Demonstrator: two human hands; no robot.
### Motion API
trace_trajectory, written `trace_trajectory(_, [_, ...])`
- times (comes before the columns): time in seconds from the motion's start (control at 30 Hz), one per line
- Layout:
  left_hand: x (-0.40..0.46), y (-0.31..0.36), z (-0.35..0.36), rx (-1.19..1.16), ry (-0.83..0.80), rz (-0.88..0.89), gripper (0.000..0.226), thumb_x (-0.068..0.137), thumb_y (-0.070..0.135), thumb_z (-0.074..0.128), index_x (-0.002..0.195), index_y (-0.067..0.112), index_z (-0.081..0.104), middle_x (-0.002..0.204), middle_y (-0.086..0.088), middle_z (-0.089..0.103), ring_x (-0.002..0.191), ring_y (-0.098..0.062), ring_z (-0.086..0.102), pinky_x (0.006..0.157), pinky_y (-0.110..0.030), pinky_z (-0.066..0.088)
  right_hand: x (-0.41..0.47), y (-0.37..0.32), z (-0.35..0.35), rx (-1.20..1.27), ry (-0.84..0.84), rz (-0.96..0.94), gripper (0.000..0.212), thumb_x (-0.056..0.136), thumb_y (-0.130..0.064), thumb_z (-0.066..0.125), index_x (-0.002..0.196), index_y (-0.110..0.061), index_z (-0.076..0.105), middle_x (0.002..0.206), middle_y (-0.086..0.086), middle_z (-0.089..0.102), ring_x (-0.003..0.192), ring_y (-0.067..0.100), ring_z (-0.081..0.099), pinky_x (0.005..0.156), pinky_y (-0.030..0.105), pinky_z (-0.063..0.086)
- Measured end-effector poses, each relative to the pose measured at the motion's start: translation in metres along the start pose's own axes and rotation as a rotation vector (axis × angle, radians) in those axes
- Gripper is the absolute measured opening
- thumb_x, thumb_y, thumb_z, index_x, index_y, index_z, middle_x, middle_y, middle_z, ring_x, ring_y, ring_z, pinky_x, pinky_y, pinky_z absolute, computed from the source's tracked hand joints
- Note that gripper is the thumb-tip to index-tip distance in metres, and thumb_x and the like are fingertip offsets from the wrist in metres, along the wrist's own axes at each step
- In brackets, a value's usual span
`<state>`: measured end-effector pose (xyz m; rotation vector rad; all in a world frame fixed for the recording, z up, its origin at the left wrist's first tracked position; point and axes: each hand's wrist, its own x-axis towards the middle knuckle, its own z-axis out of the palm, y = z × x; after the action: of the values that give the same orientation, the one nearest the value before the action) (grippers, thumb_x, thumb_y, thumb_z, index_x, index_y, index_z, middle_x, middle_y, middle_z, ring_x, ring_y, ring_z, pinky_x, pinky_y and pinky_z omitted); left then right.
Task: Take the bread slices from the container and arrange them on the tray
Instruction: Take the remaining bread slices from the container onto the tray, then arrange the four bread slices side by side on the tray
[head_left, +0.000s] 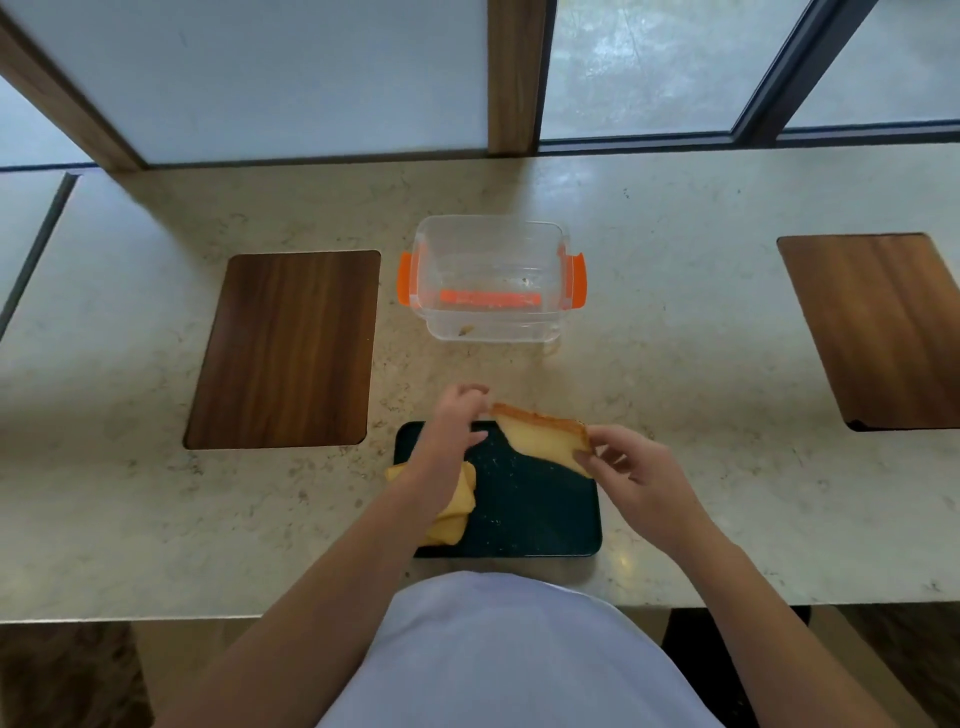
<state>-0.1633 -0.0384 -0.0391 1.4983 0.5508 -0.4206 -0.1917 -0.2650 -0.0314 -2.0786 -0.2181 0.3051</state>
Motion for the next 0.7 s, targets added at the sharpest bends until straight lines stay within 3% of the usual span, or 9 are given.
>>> trace_trajectory(0.07, [-0.003, -0.004, -0.004, -0.163, 0.118, -0.178, 0.028, 0.092, 0.03, 0.049, 0.104, 0.009, 0.064, 0.114, -0.013, 0.064, 0.097, -0.022, 0.062, 0.076, -0.036, 0.052, -0.001, -0.006, -0.005, 0.02, 0.059, -0.09, 0.03, 0.096, -0.012, 0.065, 0.103, -0.041, 0.066, 0.093, -0.022, 0.068, 0.079, 0.01, 0.062, 0.067, 0.013, 0.048])
trace_trajectory(0.1, [-0.005, -0.005, -0.007, -0.204, 0.095, -0.271, 0.035, 0.094, 0.037, 0.048, 0.101, 0.007, 0.065, 0.106, -0.015, 0.067, 0.088, -0.024, 0.065, 0.069, -0.036, 0.051, -0.002, -0.01, -0.008, 0.046, 0.096, -0.14, 0.023, 0.097, -0.013, 0.064, 0.104, -0.035, 0.068, 0.09, -0.018, 0.068, 0.078, 0.011, 0.062, 0.068, 0.014, 0.047])
trace_trajectory(0.17, [-0.011, -0.003, -0.013, -0.296, -0.094, -0.456, 0.059, 0.092, 0.054, 0.047, 0.108, 0.001, 0.067, 0.103, -0.02, 0.073, 0.082, -0.031, 0.071, 0.062, -0.036, 0.051, -0.003, -0.02, -0.013, 0.057, 0.147, -0.267, 0.015, 0.096, -0.018, 0.062, 0.108, -0.025, 0.069, 0.091, -0.017, 0.066, 0.08, 0.011, 0.062, 0.07, 0.013, 0.047])
trace_trajectory(0.23, [-0.014, 0.0, -0.016, -0.393, -0.305, -0.527, 0.076, 0.089, 0.064, 0.047, 0.119, -0.003, 0.064, 0.111, -0.025, 0.071, 0.084, -0.035, 0.072, 0.059, -0.034, 0.054, -0.004, -0.029, -0.018, -0.017, 0.151, -0.39, 0.02, 0.098, -0.019, 0.06, 0.116, -0.017, 0.069, 0.101, -0.01, 0.066, 0.086, 0.011, 0.063, 0.073, 0.015, 0.05])
trace_trajectory(0.33, [-0.019, 0.008, -0.016, -0.596, -0.492, -0.453, 0.063, 0.091, 0.051, 0.06, 0.124, -0.003, 0.061, 0.11, -0.026, 0.069, 0.082, -0.034, 0.072, 0.056, -0.032, 0.056, -0.004, -0.034, -0.024, -0.227, 0.174, -0.515, 0.027, 0.101, -0.017, 0.055, 0.122, -0.009, 0.07, 0.111, 0.007, 0.067, 0.094, 0.015, 0.065, 0.078, 0.017, 0.052])
trace_trajectory(0.43, [-0.022, 0.01, -0.015, -0.624, -0.48, -0.342, 0.039, 0.088, 0.029, 0.07, 0.117, 0.003, 0.063, 0.1, -0.018, 0.066, 0.074, -0.024, 0.069, 0.053, -0.028, 0.055, -0.004, -0.027, -0.026, -0.331, 0.198, -0.539, 0.03, 0.1, -0.015, 0.053, 0.122, -0.007, 0.072, 0.115, 0.016, 0.066, 0.09, 0.023, 0.067, 0.075, 0.028, 0.058])
trace_trajectory(0.53, [-0.023, 0.007, -0.013, -0.582, -0.446, -0.313, 0.04, 0.088, 0.022, 0.067, 0.122, 0.0, 0.062, 0.108, -0.02, 0.067, 0.09, -0.028, 0.066, 0.068, -0.034, 0.06, -0.007, -0.013, -0.024, -0.37, 0.217, -0.533, 0.03, 0.1, -0.012, 0.053, 0.122, -0.006, 0.072, 0.119, 0.019, 0.064, 0.091, 0.028, 0.066, 0.073, 0.038, 0.061])
trace_trajectory(0.63, [-0.023, 0.002, -0.013, -0.521, -0.456, -0.287, 0.046, 0.086, 0.013, 0.07, 0.129, 0.002, 0.059, 0.12, -0.021, 0.066, 0.1, -0.031, 0.065, 0.077, -0.036, 0.06, -0.01, 0.001, -0.017, -0.365, 0.192, -0.521, 0.035, 0.099, -0.009, 0.058, 0.133, -0.012, 0.064, 0.13, 0.013, 0.058, 0.098, 0.023, 0.064, 0.082, 0.031, 0.057])
trace_trajectory(0.7, [-0.019, -0.006, -0.01, -0.485, -0.411, -0.268, 0.043, 0.084, 0.004, 0.069, 0.127, 0.004, 0.062, 0.116, -0.02, 0.068, 0.094, -0.029, 0.067, 0.074, -0.036, 0.061, -0.012, 0.01, -0.009, -0.234, 0.145, -0.322, 0.054, 0.098, -0.012, 0.057, 0.149, -0.024, 0.043, 0.134, -0.002, 0.053, 0.101, 0.009, 0.062, 0.084, 0.019, 0.053])
